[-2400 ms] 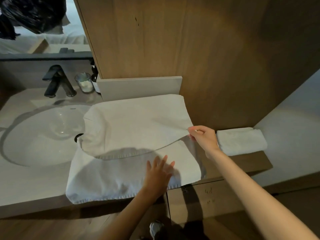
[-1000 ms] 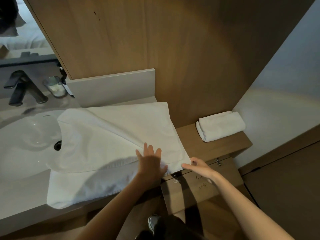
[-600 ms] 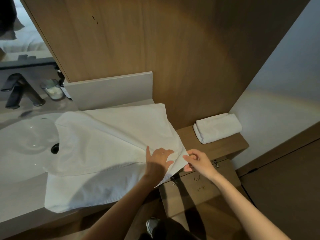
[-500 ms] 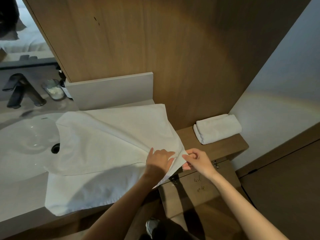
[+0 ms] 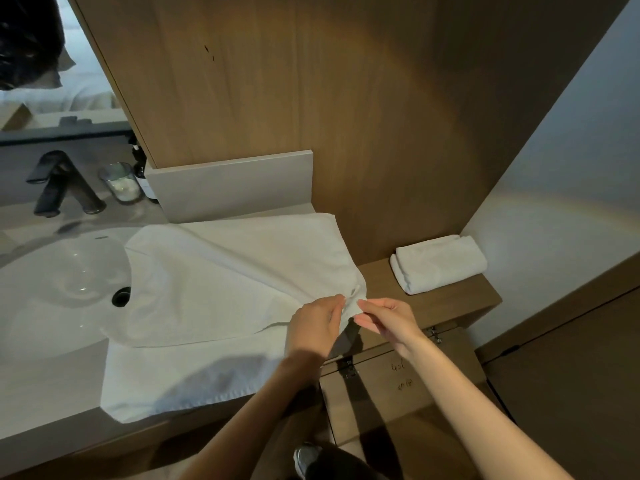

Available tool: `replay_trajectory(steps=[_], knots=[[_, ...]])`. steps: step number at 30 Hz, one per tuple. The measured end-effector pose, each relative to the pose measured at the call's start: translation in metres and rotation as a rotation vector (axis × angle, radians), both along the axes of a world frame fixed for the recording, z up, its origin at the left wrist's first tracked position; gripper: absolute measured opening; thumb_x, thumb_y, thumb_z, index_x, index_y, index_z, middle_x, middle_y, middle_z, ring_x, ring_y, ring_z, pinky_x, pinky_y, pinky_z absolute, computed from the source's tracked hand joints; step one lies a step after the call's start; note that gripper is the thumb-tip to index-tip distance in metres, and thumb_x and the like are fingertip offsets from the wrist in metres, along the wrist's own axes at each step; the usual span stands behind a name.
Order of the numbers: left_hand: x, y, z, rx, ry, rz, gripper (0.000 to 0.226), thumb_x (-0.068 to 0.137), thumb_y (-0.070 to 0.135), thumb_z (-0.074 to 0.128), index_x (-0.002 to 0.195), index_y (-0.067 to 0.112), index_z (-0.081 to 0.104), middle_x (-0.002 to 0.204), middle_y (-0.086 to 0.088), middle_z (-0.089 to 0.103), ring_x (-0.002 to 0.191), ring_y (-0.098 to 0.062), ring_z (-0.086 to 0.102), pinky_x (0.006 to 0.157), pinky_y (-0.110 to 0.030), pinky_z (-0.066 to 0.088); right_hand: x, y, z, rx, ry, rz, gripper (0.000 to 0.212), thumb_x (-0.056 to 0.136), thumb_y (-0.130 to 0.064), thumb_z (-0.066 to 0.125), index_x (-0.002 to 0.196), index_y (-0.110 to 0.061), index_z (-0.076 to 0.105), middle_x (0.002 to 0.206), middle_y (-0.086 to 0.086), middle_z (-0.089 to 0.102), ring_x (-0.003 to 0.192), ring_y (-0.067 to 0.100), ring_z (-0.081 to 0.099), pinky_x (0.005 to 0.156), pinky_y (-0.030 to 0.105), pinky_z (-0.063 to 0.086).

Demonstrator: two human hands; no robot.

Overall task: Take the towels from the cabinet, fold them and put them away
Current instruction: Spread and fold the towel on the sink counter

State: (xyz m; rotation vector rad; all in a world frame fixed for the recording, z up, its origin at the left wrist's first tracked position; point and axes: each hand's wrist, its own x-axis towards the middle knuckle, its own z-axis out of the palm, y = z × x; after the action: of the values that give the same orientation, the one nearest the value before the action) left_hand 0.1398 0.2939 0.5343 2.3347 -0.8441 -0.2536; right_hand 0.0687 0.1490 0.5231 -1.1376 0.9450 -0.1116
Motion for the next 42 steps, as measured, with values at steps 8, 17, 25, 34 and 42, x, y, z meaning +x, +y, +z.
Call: replay_trajectory(steps=[8, 17, 25, 34, 42], knots=[[-0.002, 0.005, -0.002, 0.076, -0.025, -0.095, 0.032, 0.102, 0.032, 0.041, 0.127, 0.023, 0.059, 0.126, 0.002, 0.064, 0.112, -0.02, 0.06, 0.098, -0.028, 0.042, 0.002, 0.002, 0.008, 0.1, 0.017, -0.028, 0.026, 0.083, -0.01, 0.073, 0.108, -0.005, 0.069, 0.099, 0.013, 0.074, 0.092, 0.023, 0.072, 0.077, 0.03, 0.059], [-0.001, 0.001, -0.001, 0.163, -0.052, -0.179, 0.031, 0.102, 0.033, 0.042, 0.128, 0.024, 0.055, 0.126, 0.0, 0.063, 0.109, -0.019, 0.061, 0.097, -0.026, 0.043, -0.003, -0.002, 0.024, 0.092, -0.085, 0.084, 0.019, 0.089, -0.01, 0.065, 0.106, -0.001, 0.07, 0.099, 0.015, 0.074, 0.091, 0.022, 0.072, 0.075, 0.028, 0.06], [0.0, 0.003, -0.006, 0.061, -0.013, -0.162, 0.031, 0.101, 0.036, 0.043, 0.123, 0.024, 0.062, 0.119, 0.001, 0.067, 0.103, -0.017, 0.064, 0.094, -0.028, 0.048, 0.004, 0.001, 0.019, 0.067, -0.087, 0.128, 0.033, 0.08, -0.009, 0.076, 0.111, -0.001, 0.069, 0.103, 0.015, 0.073, 0.095, 0.021, 0.071, 0.082, 0.029, 0.058], [0.002, 0.003, -0.011, 0.098, -0.029, -0.204, 0.03, 0.1, 0.035, 0.046, 0.121, 0.022, 0.061, 0.118, -0.001, 0.067, 0.103, -0.02, 0.064, 0.091, -0.031, 0.049, 0.002, 0.007, 0.014, -0.073, -0.075, 0.089, 0.024, 0.084, -0.011, 0.073, 0.105, -0.002, 0.071, 0.099, 0.015, 0.074, 0.091, 0.021, 0.072, 0.081, 0.03, 0.058], [0.001, 0.006, -0.028, 0.04, 0.034, -0.145, 0.031, 0.101, 0.037, 0.041, 0.112, 0.024, 0.066, 0.11, 0.004, 0.07, 0.098, -0.013, 0.063, 0.089, -0.023, 0.047, 0.019, 0.02, 0.004, -0.311, 0.083, 0.046, 0.01, 0.08, -0.012, 0.077, 0.088, -0.006, 0.074, 0.084, 0.009, 0.073, 0.074, 0.017, 0.072, 0.074, 0.033, 0.061]])
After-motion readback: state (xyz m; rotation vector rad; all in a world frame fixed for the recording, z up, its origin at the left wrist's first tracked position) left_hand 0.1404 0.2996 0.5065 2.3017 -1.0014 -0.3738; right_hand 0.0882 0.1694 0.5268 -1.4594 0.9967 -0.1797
